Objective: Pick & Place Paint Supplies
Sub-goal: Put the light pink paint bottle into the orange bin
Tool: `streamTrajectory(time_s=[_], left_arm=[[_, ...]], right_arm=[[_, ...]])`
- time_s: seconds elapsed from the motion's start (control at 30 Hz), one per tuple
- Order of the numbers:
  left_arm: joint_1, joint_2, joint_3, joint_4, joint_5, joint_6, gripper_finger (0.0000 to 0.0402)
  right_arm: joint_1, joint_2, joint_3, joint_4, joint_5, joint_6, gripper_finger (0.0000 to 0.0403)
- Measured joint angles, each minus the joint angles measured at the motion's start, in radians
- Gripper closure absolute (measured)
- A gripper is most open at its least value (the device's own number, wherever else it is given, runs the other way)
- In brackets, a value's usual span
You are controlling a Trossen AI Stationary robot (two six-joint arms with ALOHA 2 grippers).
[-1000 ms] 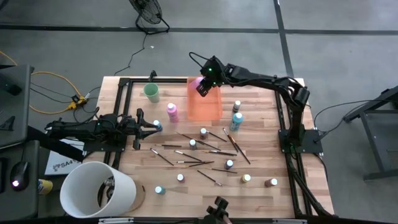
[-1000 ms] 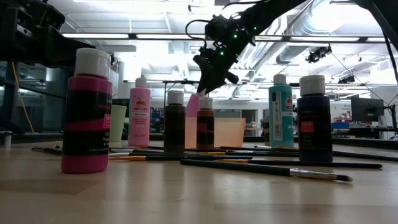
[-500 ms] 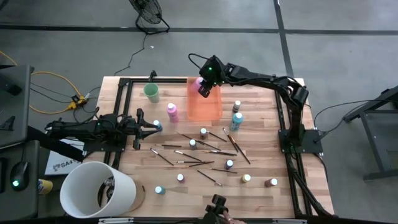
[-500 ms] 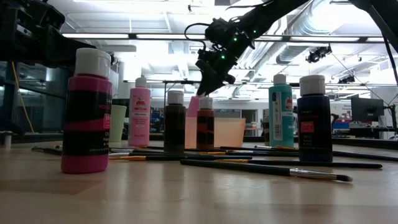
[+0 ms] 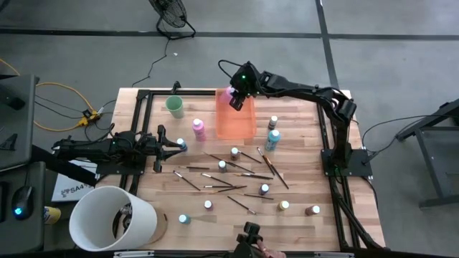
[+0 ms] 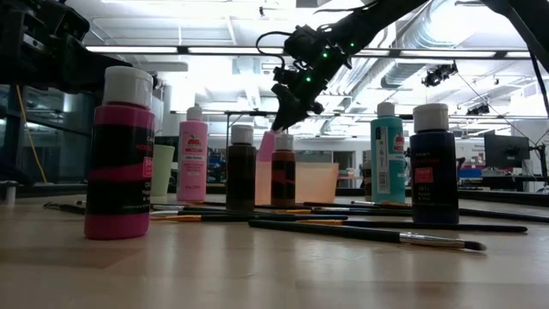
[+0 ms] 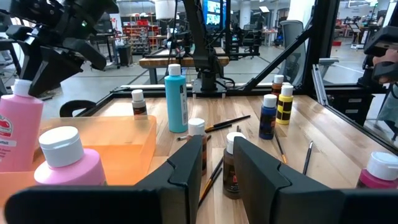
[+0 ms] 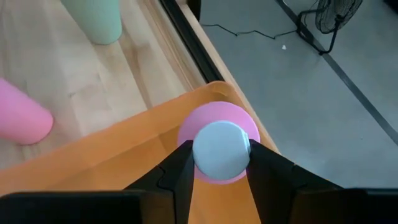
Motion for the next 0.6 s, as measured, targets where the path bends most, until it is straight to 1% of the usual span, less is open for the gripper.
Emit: streamTrajectory(time_s=[0.17, 0.3, 0.6], left_arm=[[0.0, 0.0, 0.0, 0.0, 0.0, 0.0, 0.0314], [0.0, 0.0, 0.0, 0.0, 0.0, 0.0, 0.0314], [0.0, 0.0, 0.0, 0.0, 0.0, 0.0, 0.0314]], right_arm=[[0.0, 0.0, 0.0, -0.017, -0.027, -0.001, 0.0278], [0.0, 0.0, 0.001, -0.062, -0.023, -0.026, 0.0278], [-0.005, 0.0, 0.011, -0.057, -0.022, -0.03, 0.0278]])
